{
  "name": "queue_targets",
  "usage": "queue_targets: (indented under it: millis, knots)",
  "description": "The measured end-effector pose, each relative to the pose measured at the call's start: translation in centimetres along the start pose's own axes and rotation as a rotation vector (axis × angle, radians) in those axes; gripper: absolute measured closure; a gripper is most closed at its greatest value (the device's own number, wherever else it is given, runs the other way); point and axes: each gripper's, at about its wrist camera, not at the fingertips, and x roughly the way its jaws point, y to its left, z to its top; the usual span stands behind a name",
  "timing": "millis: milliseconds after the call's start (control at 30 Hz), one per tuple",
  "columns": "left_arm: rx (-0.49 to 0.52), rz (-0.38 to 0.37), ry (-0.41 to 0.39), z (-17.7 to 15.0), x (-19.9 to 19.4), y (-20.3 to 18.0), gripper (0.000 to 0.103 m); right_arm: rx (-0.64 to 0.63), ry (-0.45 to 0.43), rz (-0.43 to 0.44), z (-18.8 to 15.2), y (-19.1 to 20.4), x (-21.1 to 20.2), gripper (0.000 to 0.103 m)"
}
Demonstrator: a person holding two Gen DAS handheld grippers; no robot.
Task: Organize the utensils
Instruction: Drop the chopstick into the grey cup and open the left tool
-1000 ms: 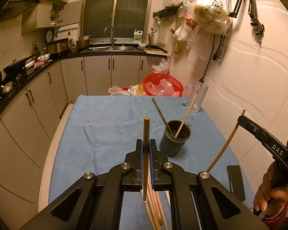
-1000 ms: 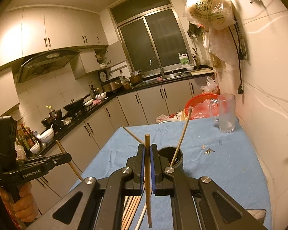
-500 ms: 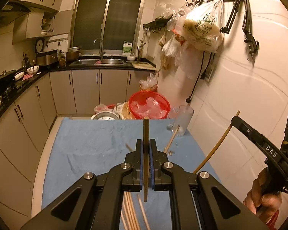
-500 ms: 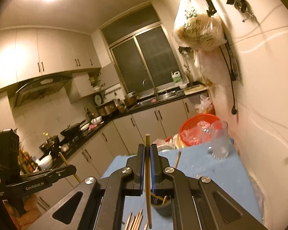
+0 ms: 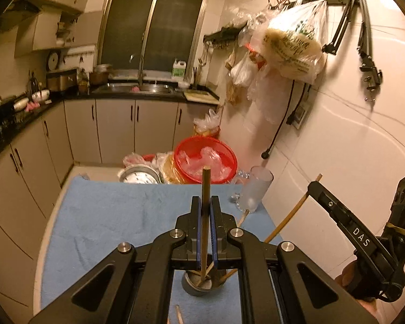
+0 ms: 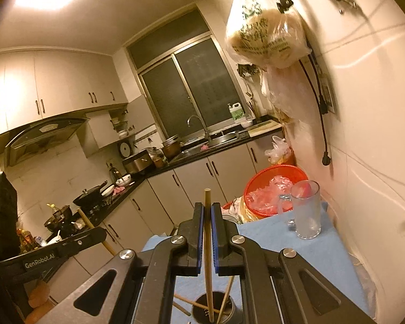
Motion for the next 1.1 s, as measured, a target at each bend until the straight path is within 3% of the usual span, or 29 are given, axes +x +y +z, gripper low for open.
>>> queue_targets:
  millis: [233,600,700,833,1100]
  knots:
    - [-0.009,0.015,0.093,-2.3,4.1,1.0,0.097,0.047,0.082,-0.002,-2.0,-2.0,3.4,0.097]
    - [-0.011,0.019,0.145,-4.6,5.3,1.9,0.097,0.07,0.208,-0.001,-5.9,-3.1,6.0,0.095]
    - [-0.01,0.013,0.146,-4.6,5.0,1.9,0.095,0.063,0.227,-0.005,-6.1,-3.2,6.0,0.094]
    - [-0.006,0.003,0.125,-4.5,3.7,1.9,0.08,0.059,0.212,-0.005,-5.7,-3.0,4.9,0.094]
    - [0.003,0.004,0.07,-6.5,-1.3,2.7,0.08,0.076,0.206,0.057,-7.0,-2.1,0.4,0.092]
